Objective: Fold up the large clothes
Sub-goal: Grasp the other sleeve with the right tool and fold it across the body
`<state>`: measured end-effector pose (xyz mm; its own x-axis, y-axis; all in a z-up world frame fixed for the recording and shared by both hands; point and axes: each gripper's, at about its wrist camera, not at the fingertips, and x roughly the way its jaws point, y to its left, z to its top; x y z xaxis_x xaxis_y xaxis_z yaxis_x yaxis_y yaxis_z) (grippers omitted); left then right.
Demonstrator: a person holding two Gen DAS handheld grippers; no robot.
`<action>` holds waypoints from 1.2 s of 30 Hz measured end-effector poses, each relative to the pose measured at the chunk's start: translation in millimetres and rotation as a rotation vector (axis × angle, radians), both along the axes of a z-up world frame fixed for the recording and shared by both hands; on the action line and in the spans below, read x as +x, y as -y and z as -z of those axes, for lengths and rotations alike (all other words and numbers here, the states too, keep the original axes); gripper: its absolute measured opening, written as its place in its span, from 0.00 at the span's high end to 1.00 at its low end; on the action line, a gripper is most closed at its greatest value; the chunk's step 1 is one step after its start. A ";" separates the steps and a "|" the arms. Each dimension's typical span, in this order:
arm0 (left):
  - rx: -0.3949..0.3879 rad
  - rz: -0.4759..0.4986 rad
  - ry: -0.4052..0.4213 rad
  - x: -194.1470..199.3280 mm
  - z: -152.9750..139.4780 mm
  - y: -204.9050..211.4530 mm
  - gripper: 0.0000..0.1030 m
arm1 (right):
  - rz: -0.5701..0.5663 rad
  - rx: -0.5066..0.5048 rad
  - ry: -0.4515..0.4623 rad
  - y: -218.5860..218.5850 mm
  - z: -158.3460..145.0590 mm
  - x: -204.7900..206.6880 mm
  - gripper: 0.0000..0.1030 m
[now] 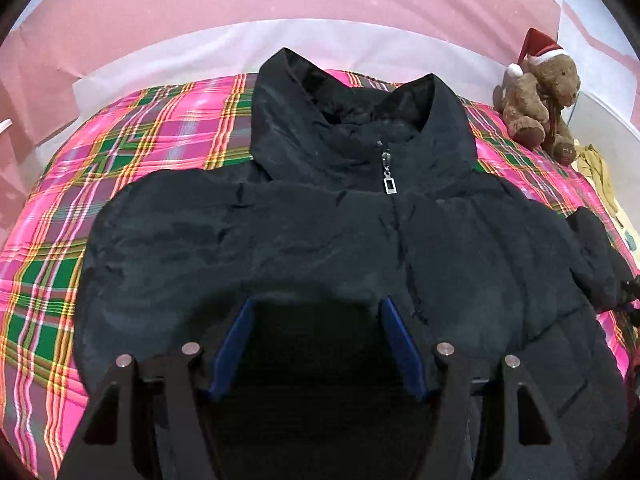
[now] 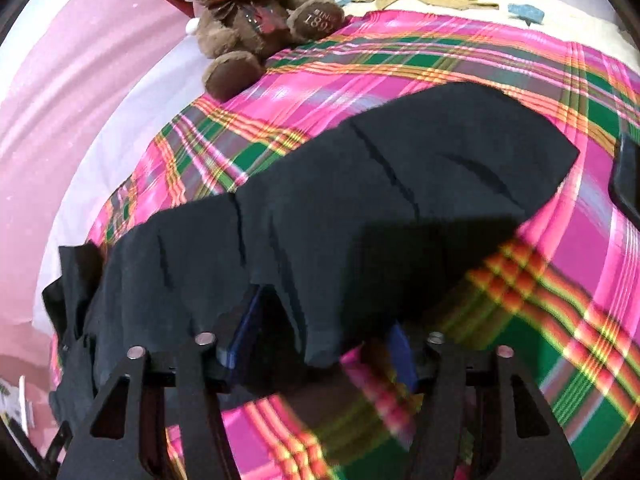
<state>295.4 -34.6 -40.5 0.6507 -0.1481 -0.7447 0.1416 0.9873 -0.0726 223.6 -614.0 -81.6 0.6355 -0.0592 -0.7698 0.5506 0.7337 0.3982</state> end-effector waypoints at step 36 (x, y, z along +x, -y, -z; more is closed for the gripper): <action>-0.098 -0.111 0.108 -71.2 -53.1 -97.6 0.34 | -0.742 -0.147 0.160 -353.0 -100.9 63.8 0.88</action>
